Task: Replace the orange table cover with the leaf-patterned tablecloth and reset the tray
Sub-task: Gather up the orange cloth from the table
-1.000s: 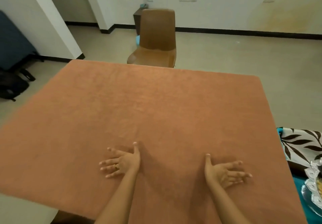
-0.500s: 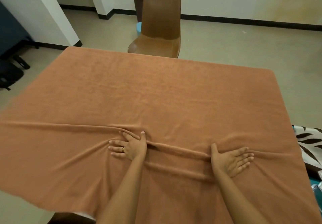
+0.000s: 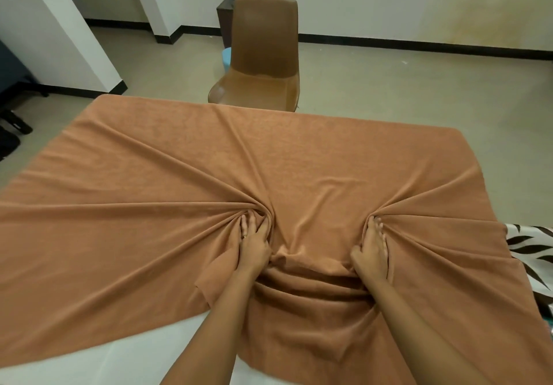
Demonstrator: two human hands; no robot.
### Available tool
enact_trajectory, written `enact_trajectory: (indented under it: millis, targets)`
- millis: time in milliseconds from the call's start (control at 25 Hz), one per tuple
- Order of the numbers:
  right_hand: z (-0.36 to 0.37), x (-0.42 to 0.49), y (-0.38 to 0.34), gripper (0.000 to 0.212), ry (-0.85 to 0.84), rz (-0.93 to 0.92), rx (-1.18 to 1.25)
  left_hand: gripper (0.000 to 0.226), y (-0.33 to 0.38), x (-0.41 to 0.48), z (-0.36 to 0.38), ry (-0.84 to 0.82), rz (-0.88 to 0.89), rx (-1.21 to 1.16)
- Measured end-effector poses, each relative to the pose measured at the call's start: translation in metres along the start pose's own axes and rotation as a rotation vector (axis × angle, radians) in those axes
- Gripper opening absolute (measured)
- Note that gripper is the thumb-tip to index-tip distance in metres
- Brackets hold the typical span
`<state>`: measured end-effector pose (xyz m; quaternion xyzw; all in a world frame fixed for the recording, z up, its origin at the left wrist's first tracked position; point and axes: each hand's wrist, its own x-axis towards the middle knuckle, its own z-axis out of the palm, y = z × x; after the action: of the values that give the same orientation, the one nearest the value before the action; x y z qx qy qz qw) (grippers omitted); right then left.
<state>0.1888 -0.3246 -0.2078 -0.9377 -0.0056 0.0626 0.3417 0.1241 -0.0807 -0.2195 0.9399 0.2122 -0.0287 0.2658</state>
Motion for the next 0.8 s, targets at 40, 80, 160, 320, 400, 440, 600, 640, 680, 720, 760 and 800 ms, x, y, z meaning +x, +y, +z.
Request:
enact_trajectory:
  millis: [40, 80, 160, 320, 400, 440, 600, 640, 680, 720, 760, 800]
  targets:
    - [0.002, 0.003, 0.0, 0.082, -0.018, -0.033, -0.014, 0.062, 0.003, 0.003, 0.002, -0.035, 0.029, 0.002]
    - [0.005, 0.005, -0.002, 0.08, -0.052, -0.071, -0.019, 0.058, 0.005, 0.006, 0.004, -0.065, 0.059, 0.006]
    - [0.011, 0.011, -0.012, 0.078, -0.13, -0.132, -0.007, 0.055, 0.011, 0.012, 0.006, -0.115, 0.13, 0.026]
    - [0.031, 0.022, -0.04, 0.071, -0.258, -0.221, 0.016, 0.058, 0.026, 0.014, 0.01, -0.219, 0.304, 0.097]
    - [0.036, 0.024, -0.054, 0.062, -0.315, -0.274, 0.056, 0.058, 0.028, 0.009, 0.014, -0.244, 0.415, 0.096]
    - [0.034, 0.023, -0.06, 0.057, -0.348, -0.278, 0.093, 0.057, 0.026, 0.008, 0.016, -0.254, 0.458, 0.081]
    - [0.036, 0.02, -0.073, 0.048, -0.374, -0.206, 0.202, 0.06, 0.022, 0.004, 0.009, -0.313, 0.541, 0.027]
    - [0.039, 0.018, -0.074, 0.055, -0.366, -0.215, 0.196, 0.062, 0.021, 0.003, 0.002, -0.365, 0.538, -0.024]
    - [0.043, 0.017, -0.074, 0.06, -0.361, -0.23, 0.188, 0.062, 0.02, 0.002, -0.011, -0.446, 0.535, -0.075]
    - [0.047, 0.016, -0.075, 0.061, -0.354, -0.244, 0.179, 0.057, 0.02, 0.001, -0.026, -0.531, 0.493, -0.126]
    - [0.051, 0.017, -0.073, 0.06, -0.34, -0.256, 0.168, 0.046, 0.016, -0.001, -0.041, -0.591, 0.404, -0.244]
    - [0.054, 0.017, -0.073, 0.058, -0.324, -0.268, 0.154, 0.032, 0.015, -0.005, -0.057, -0.552, 0.255, -0.479]
